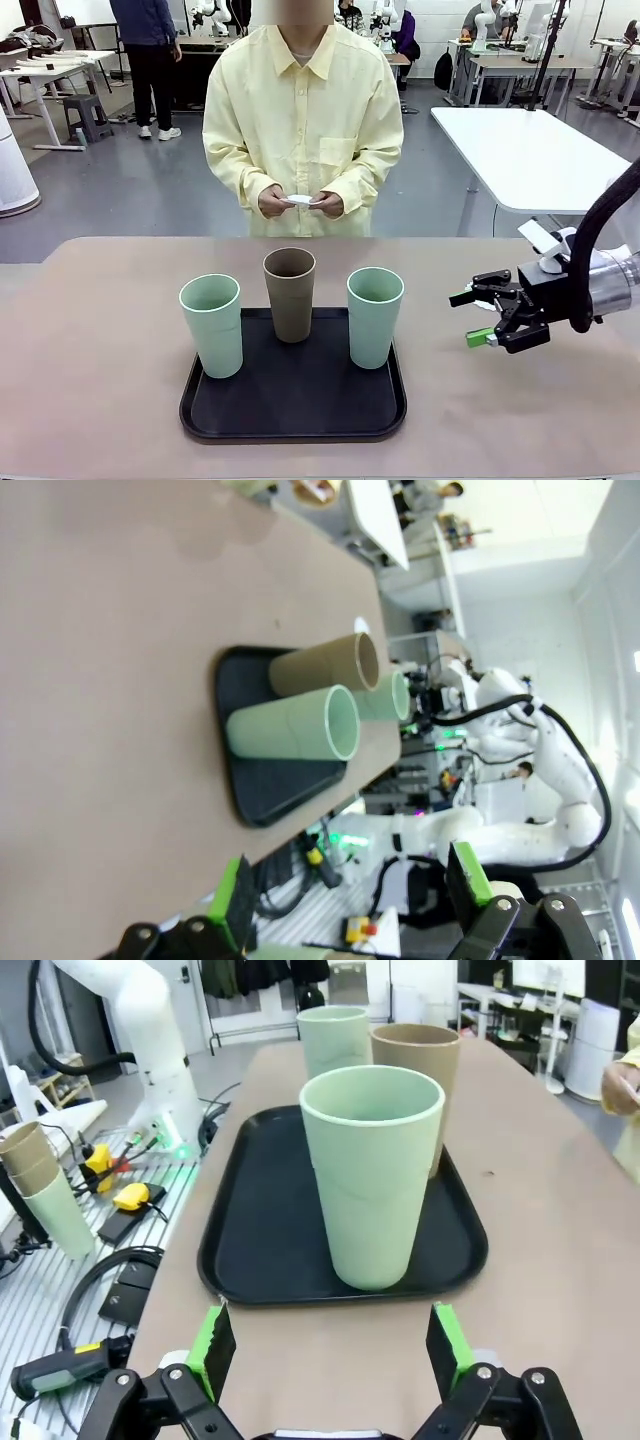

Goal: Place coasters on the table and set cups on them.
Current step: Pick up one Reusable plastic cup and place it on a coaster set by the human.

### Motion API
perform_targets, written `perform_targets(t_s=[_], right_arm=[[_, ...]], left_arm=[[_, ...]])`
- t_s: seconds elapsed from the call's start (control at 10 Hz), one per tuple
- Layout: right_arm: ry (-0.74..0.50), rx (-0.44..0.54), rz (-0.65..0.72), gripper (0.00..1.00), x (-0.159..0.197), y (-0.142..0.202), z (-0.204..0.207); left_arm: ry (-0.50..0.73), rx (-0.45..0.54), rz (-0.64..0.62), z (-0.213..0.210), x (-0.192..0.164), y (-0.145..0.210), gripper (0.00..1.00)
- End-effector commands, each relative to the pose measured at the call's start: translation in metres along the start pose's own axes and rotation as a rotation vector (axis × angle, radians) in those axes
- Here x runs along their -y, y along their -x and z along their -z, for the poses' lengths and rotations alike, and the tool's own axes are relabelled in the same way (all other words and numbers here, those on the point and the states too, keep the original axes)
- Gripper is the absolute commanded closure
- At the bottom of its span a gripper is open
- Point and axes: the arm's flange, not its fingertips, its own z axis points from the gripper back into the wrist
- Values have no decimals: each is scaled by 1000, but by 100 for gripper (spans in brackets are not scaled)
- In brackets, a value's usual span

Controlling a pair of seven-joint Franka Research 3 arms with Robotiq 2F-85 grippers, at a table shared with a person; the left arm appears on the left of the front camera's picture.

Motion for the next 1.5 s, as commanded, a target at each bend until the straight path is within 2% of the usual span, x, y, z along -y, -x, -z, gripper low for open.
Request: perform_targets(t_s=[0.0,0.1,0.2,0.6,0.9,1.4], right_arm=[[10,-29,14,0,3,-1,12],[6,-53,30,0,2,-1,11],[-3,-17,-3,0,1,-1,5],[-3,-27,1,0,1,-1,6],[-2,97,-122,0,16,9,30],[-30,102,-126,0,33,19,73]], left_arm=[[16,6,11,0,0,-1,0],[16,6,11,0,0,-1,0],[16,6,11,0,0,-1,0],[16,6,11,0,0,-1,0],[16,6,11,0,0,-1,0],[16,6,11,0,0,-1,0]])
